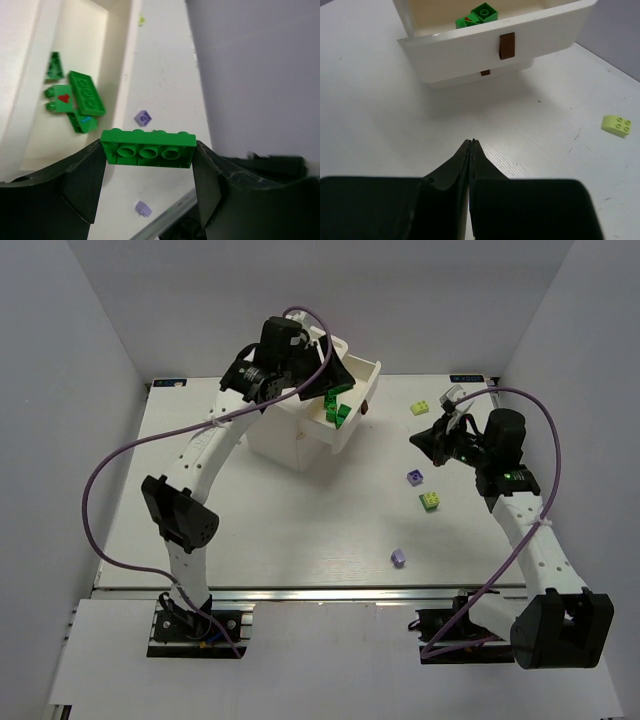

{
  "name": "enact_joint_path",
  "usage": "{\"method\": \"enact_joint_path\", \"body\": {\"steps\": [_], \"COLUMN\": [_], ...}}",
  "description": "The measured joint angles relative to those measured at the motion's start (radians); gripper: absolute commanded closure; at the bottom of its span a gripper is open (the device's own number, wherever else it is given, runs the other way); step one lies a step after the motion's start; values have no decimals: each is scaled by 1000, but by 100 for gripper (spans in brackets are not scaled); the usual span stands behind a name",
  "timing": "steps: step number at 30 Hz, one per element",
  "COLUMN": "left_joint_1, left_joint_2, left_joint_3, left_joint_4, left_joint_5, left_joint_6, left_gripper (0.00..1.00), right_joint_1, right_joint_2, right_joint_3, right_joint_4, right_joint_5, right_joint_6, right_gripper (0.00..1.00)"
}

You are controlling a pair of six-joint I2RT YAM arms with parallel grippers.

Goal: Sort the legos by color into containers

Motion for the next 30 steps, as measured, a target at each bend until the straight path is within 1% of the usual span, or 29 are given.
{"method": "enact_joint_path", "body": {"steps": [4,6,9,10,11,17,18,23,24,25,28,29,30], "left_joint_1": [-4,-3,-2,-3,-5,-15,-17,-20,-20,-20,-24,-24,-25], "left_joint_2": [46,68,107,119,128,159,159,159,159,159,159,159,159], "left_joint_3": [16,21,42,46,48,48,48,49,49,49,50,50,50], "left_joint_4": [-30,-29,-26,-22,-21,-21,-22,-21,-21,-20,-6,-2,1], "left_joint_5": [-111,-138,-163,-167,-173,-192,-197,-206,-207,-207,-204,-204,-204], "left_joint_6": [4,6,6,6,6,3,3,3,3,4,-1,-1,-1], "left_gripper": [80,79,71,68,61,37,31,21,14,13,13,13,13], "right_joint_1": [-8,-11,-14,-15,-15,-15,-15,-15,-15,-15,-17,-17,-18], "right_joint_2": [-42,-56,-66,-66,-66,-66,-66,-66,-66,-66,-66,-66,-66], "right_joint_3": [0,0,0,0,0,0,0,0,0,0,0,0,0], "right_joint_4": [-24,-34,-48,-51,-55,-78,-78,-82,-84,-87,-98,-101,-105], "right_joint_5": [59,77,89,89,92,97,97,94,93,88,69,60,50], "right_joint_6": [16,20,24,26,29,38,38,40,40,40,35,33,29], "right_gripper": [100,100,100,100,100,100,100,100,100,91,74,66,64]}}
